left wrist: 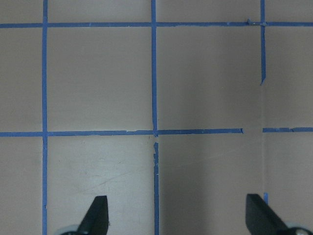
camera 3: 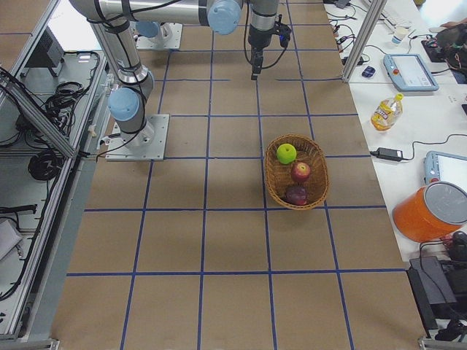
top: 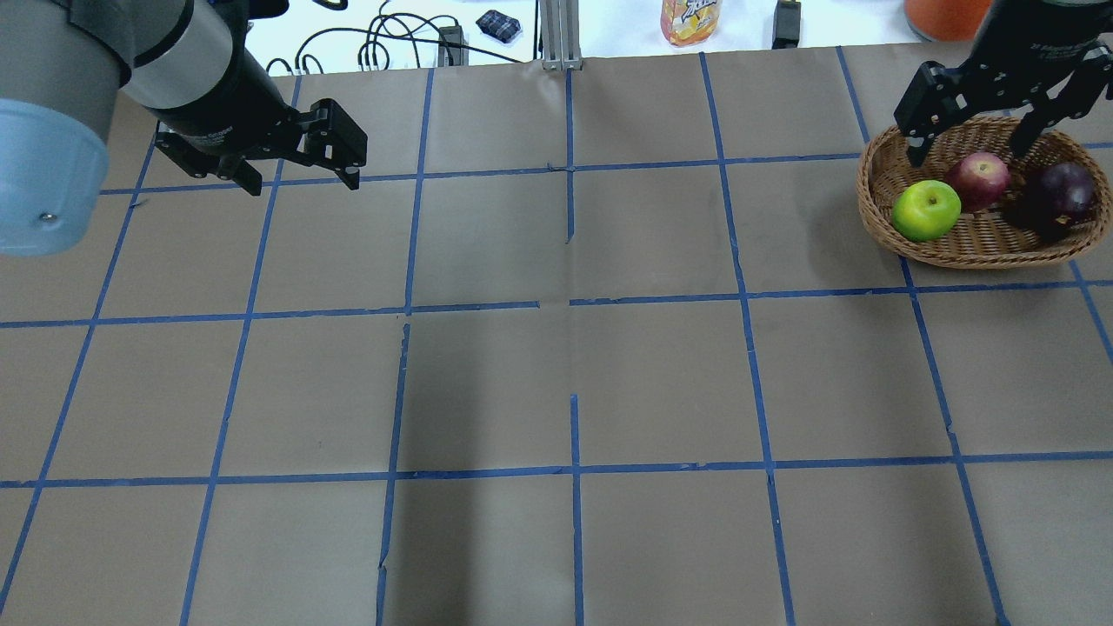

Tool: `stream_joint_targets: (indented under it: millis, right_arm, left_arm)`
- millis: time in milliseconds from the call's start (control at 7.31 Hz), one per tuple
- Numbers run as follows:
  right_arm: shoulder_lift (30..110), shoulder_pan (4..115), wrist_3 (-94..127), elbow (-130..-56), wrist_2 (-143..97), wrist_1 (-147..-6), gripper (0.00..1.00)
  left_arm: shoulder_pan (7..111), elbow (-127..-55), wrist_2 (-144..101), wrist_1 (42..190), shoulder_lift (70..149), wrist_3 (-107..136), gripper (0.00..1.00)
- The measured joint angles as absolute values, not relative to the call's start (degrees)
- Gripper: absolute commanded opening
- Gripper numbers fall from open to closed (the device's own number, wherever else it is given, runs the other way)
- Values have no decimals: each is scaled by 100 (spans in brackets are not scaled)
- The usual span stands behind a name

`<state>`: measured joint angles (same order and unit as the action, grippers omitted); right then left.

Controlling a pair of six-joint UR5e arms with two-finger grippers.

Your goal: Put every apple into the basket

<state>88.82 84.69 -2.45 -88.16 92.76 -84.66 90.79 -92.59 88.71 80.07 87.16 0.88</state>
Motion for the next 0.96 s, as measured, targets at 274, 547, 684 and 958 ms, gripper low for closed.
stream_joint_targets:
  millis: [274,547,684,958]
  right_arm:
    - [8920,9068,357,-8947,9181,-8510,100]
    - [8930,9201,452,-8896,9179,-8625,100]
    - [8929,9188,440,-8891,9159,-8675,100]
    - [8939,9049,395,-8918,9145,-8663,100]
  left_arm:
    - [9079,-9268,8869,8007,8718,88,100]
    - [9079,-9280,8868,8005,8714,88,100]
    - [9079,-9291,8868,7994,8711,88,100]
    - [9076,-9284,8863,7972,8723,92,100]
